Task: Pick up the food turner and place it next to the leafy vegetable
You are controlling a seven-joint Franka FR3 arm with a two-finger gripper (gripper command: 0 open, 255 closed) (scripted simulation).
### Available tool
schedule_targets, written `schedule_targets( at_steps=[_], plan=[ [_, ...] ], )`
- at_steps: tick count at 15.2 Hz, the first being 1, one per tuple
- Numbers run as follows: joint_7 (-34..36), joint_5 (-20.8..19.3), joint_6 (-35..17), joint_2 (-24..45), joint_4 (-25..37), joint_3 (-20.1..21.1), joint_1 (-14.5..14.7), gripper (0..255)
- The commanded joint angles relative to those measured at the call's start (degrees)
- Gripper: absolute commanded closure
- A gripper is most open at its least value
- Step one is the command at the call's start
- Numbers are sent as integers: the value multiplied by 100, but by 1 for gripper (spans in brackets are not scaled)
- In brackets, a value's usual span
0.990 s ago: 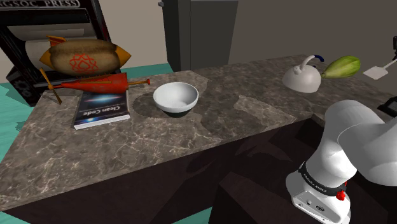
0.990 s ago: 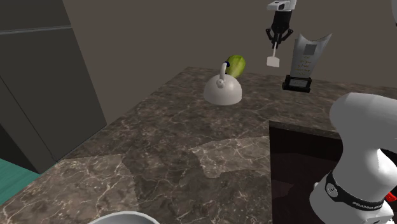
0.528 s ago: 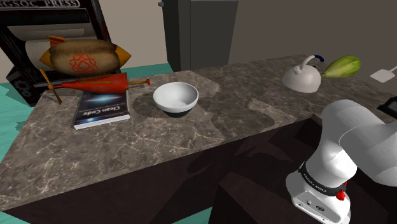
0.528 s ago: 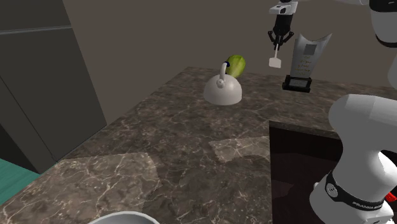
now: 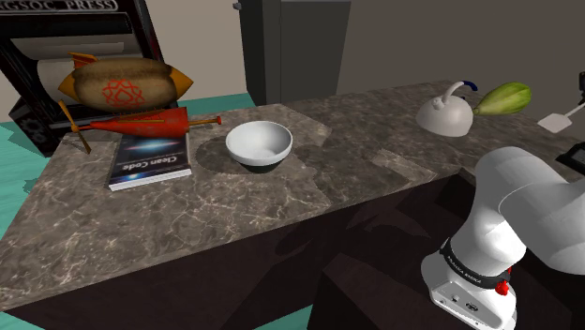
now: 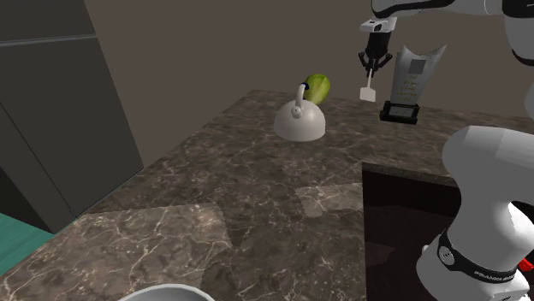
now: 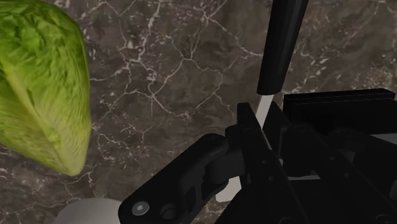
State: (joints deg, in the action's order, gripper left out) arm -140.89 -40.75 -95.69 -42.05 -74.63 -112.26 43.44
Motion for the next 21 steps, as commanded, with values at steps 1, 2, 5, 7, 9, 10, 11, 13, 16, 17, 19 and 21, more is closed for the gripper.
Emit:
schedule_targets(
  at_steps=[1,2,5,7,9,10,11,13,16,17,19,21],
  plan=[
    [54,-22,-158,-12,-197,3,-79,255],
    [73,-37,-224,-26,-268,-4,-102,255],
    [131,-90,-415,-74,-469,-33,-162,255],
    [169,-130,-538,-110,-591,-58,-194,255],
    [207,-172,-658,-149,-706,-87,-219,255],
    [226,-195,-718,-170,-760,-103,-229,255],
    [245,-218,-776,-191,-813,-120,-238,255],
    [283,-266,-891,-236,-913,-157,-252,255],
    [339,-342,-1058,-307,-1049,-219,-263,255],
    [358,-369,-1112,-333,-1091,-241,-265,255],
    [398,-429,-1217,-388,-1170,-283,-267,255],
    [438,-493,-1318,-448,-1242,-325,-266,255]
  ],
)
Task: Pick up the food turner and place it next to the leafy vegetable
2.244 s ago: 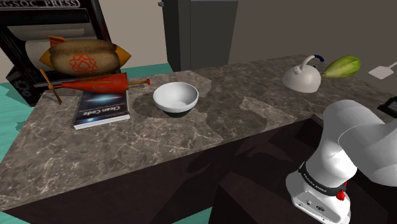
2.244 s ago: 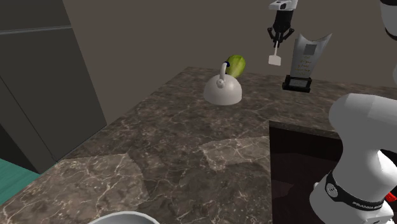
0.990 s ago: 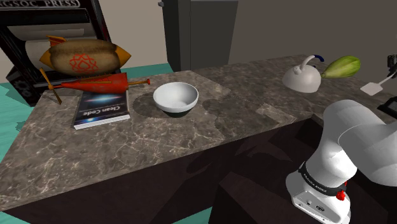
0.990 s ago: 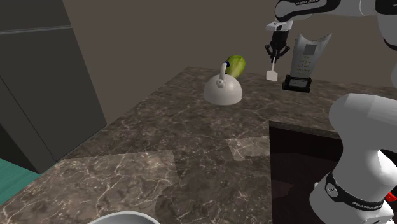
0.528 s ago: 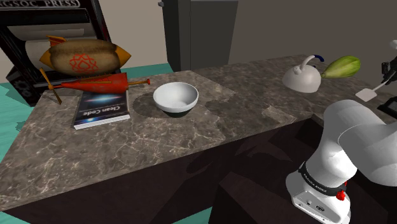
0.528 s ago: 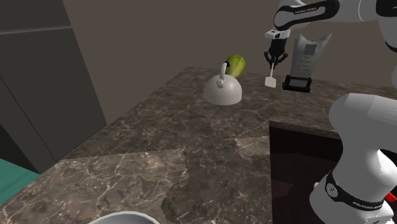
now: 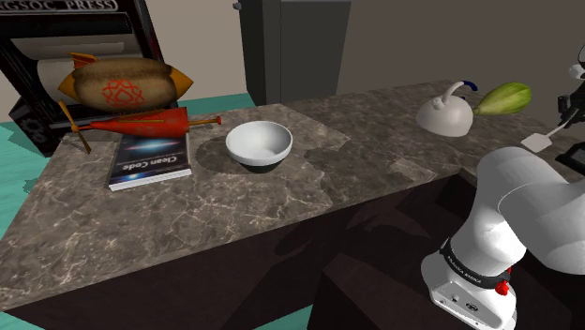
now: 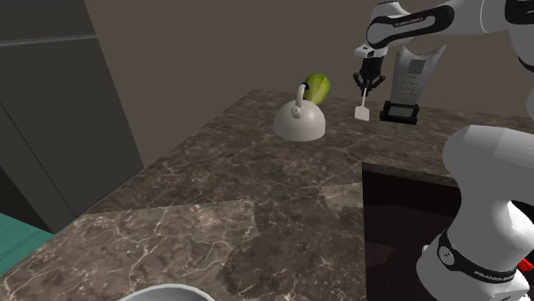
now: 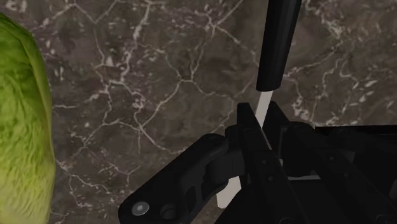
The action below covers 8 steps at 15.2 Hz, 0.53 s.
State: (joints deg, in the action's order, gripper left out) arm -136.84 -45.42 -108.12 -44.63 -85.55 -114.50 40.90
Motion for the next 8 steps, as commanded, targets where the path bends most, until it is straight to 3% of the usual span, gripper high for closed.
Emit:
schedule_targets(
  at_steps=[1,8],
  plan=[
    [48,-45,-132,-211,-184,-137,-5,255],
    [27,48,-405,-166,-308,-429,113,255]
  ],
)
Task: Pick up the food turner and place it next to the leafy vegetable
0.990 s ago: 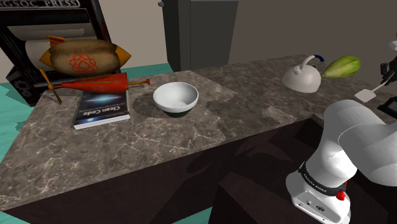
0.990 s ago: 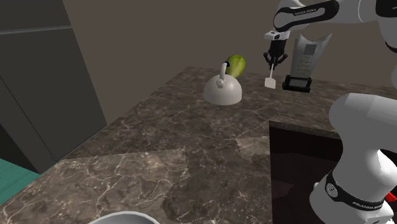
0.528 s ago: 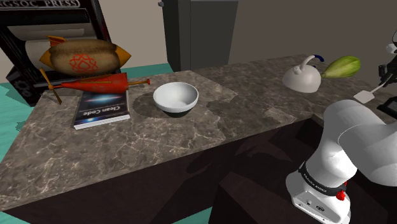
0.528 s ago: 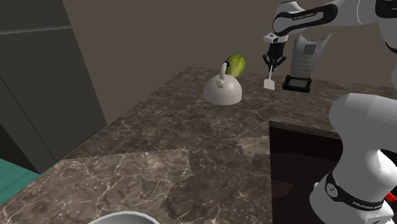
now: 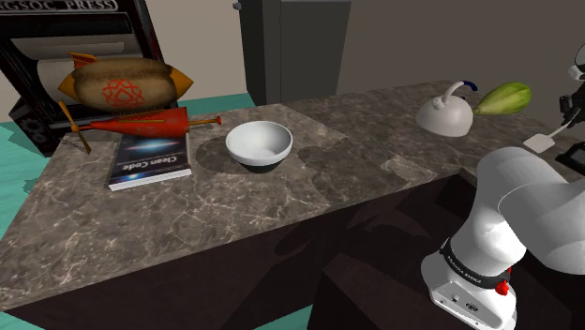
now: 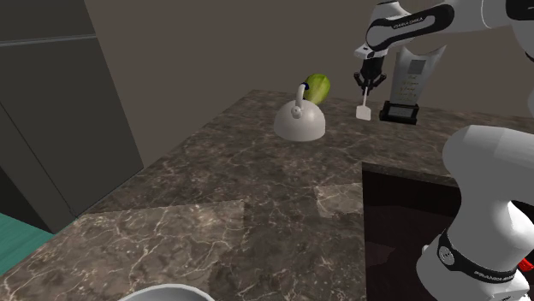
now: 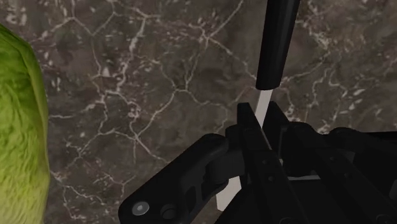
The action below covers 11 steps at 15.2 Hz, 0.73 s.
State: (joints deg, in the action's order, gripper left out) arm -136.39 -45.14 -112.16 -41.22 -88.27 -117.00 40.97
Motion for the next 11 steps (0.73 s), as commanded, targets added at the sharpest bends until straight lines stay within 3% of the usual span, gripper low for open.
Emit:
schedule_targets(
  at_steps=[1,4,5,6,8,9,10,11],
  plan=[
    [-30,48,-15,-487,-38,-208,121,255],
    [-86,174,-78,-397,-50,-338,189,255],
    [-106,143,-164,-428,-109,-366,132,0],
    [-74,166,-215,-361,-243,-322,54,0],
    [-229,30,40,-744,470,-566,492,0],
    [-357,-38,-13,-883,576,-658,477,0],
    [-139,294,-136,-312,-62,-464,257,0],
    [-187,387,-23,-215,-13,-407,234,0]
  ],
)
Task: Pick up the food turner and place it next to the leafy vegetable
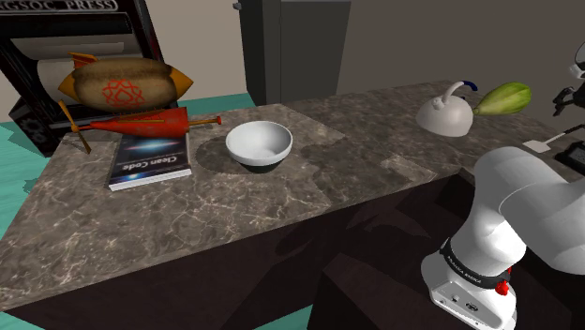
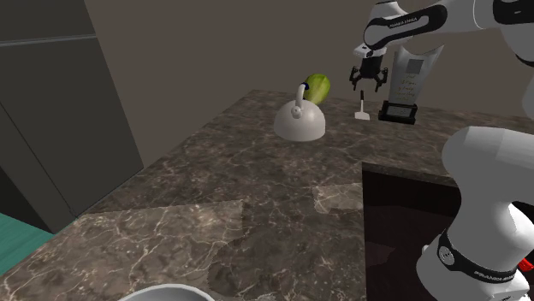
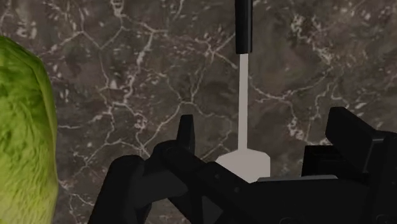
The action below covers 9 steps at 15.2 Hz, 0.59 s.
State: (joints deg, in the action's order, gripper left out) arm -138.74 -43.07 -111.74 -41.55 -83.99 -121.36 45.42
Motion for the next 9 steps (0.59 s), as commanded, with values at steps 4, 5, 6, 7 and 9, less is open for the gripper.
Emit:
schedule_targets(
  at_steps=[4,5,6,7,9],
  plan=[
    [-73,400,281,52,-253,198,-265,0],
    [-72,398,281,51,-253,199,-266,0],
    [-72,397,282,50,-253,201,-267,0],
    [-71,396,283,49,-253,202,-267,0],
    [-70,392,284,46,-252,206,-269,0]
  ],
)
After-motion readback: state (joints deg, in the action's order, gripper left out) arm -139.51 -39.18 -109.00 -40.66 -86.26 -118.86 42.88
